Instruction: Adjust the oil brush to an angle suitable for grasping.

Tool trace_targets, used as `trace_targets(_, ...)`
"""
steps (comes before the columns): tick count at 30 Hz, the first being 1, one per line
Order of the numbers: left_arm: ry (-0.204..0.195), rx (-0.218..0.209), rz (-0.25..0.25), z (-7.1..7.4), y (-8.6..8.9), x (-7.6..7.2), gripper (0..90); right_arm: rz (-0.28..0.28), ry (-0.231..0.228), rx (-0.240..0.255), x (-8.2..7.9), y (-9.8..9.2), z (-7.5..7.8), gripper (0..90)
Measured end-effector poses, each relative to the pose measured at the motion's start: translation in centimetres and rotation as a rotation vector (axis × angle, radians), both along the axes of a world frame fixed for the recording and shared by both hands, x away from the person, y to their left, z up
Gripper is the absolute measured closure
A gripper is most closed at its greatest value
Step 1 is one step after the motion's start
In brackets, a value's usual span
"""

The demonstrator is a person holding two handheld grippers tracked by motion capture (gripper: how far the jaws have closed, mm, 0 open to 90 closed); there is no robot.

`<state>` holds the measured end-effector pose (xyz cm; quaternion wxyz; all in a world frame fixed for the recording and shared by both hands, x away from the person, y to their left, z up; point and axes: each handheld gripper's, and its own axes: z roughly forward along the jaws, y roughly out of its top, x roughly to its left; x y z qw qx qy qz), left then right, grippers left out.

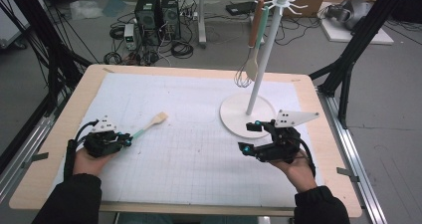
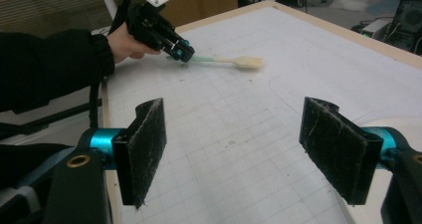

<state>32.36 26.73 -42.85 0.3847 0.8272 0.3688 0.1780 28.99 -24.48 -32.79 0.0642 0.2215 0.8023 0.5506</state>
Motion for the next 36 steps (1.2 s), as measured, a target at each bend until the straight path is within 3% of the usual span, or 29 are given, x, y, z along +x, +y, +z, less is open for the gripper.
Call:
trace_targets(15, -0.012, -0.01, -0.104, 1.4, -1.7, -0.7, 77.9, 0.016, 0.005, -0.026, 0.2, 0.5, -0.2, 25.2)
trace_targets(36, -0.037, -0.03, -0.204, 3.1, -3.6, -2.1, 77.9, 0.084, 0.027, -0.076, 1.2, 3.4, -0.4, 24.8)
